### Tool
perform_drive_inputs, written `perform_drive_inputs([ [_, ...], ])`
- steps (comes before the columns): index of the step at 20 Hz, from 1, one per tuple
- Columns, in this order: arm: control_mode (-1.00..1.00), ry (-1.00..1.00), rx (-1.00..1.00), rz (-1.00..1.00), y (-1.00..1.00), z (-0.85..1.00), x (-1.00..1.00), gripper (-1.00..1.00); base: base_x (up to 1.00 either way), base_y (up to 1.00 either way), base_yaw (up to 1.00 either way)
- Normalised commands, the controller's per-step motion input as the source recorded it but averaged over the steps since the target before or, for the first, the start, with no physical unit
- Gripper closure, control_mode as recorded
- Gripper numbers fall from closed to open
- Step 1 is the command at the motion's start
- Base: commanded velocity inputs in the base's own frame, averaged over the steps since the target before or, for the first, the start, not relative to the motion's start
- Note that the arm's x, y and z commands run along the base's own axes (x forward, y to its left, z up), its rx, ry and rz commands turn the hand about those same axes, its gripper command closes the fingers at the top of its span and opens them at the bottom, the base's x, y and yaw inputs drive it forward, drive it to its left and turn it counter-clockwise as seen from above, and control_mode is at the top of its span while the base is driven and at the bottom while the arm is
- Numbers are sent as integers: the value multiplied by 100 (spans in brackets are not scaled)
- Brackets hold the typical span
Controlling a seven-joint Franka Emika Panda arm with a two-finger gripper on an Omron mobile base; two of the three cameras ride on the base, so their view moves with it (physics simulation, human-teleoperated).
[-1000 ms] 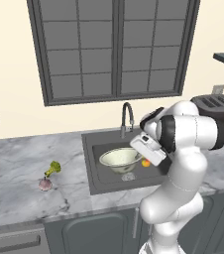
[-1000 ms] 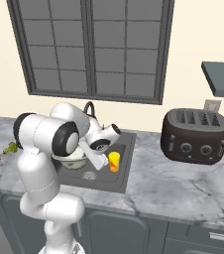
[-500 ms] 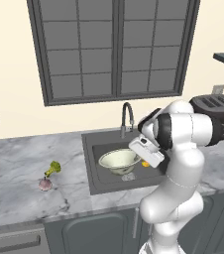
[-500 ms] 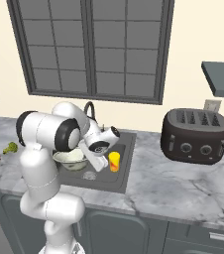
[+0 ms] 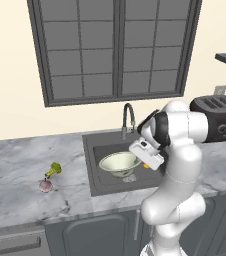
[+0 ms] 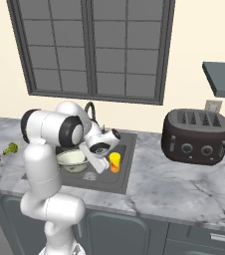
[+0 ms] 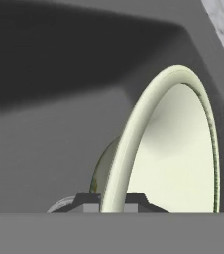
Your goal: Remove the garlic and broccoli from the sink. Then move the bowl and cup from the counter to the sink for washing.
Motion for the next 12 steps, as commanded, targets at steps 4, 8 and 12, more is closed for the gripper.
perform_drive_inputs([
  [4, -100, 0, 0, 1, -1, -14, 10, 100, 0, 0, 0],
  [8, -100, -1, 0, 1, 0, -15, 10, 100, 0, 0, 0],
  [12, -100, -4, 0, 1, 0, -13, 11, 100, 0, 0, 0],
])
